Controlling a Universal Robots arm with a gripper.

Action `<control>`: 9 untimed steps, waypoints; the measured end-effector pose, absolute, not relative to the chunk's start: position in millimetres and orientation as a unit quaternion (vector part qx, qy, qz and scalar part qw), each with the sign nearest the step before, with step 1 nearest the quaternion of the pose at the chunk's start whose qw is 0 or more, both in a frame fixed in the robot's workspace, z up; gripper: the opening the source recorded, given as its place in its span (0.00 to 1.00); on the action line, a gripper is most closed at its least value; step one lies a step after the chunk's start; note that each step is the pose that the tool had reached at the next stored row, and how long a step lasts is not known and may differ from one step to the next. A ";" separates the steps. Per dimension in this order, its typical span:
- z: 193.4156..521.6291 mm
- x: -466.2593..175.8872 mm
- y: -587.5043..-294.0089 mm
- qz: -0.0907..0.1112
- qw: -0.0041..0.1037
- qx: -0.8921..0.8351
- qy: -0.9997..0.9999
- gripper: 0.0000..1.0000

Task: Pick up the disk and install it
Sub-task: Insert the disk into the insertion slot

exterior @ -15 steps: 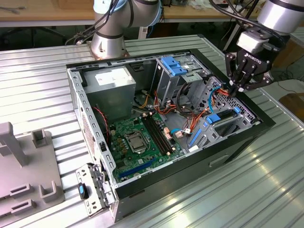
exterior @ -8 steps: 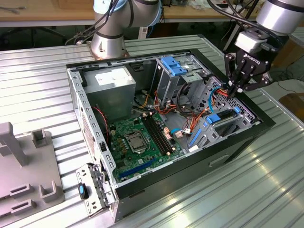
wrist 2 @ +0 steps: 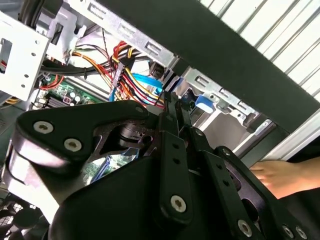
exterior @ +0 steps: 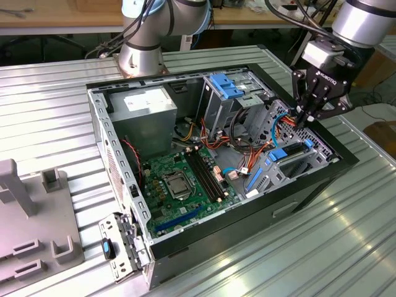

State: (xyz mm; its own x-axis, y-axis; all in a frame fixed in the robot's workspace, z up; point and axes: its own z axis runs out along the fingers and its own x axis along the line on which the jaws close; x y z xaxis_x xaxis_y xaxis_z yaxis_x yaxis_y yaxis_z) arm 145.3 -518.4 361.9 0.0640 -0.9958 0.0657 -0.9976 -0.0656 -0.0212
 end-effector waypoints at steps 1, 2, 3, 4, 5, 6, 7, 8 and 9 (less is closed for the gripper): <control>360.7 142.4 -518.4 0.033 0.013 0.729 -0.683 0.16; 360.0 141.5 -518.4 0.035 0.011 0.729 -0.684 0.16; 359.8 141.4 -518.4 0.037 0.009 0.728 -0.684 0.16; 359.6 141.4 -518.3 0.039 0.007 0.726 -0.686 0.16; 359.3 141.4 -518.3 0.041 0.006 0.725 -0.688 0.16; 359.0 141.4 -518.3 0.041 0.005 0.723 -0.689 0.16; 358.9 141.4 -518.4 0.041 0.005 0.723 -0.690 0.16; 358.8 141.3 -519.5 0.041 0.005 0.721 -0.692 0.16; 358.8 141.3 -520.7 0.040 0.004 0.720 -0.693 0.16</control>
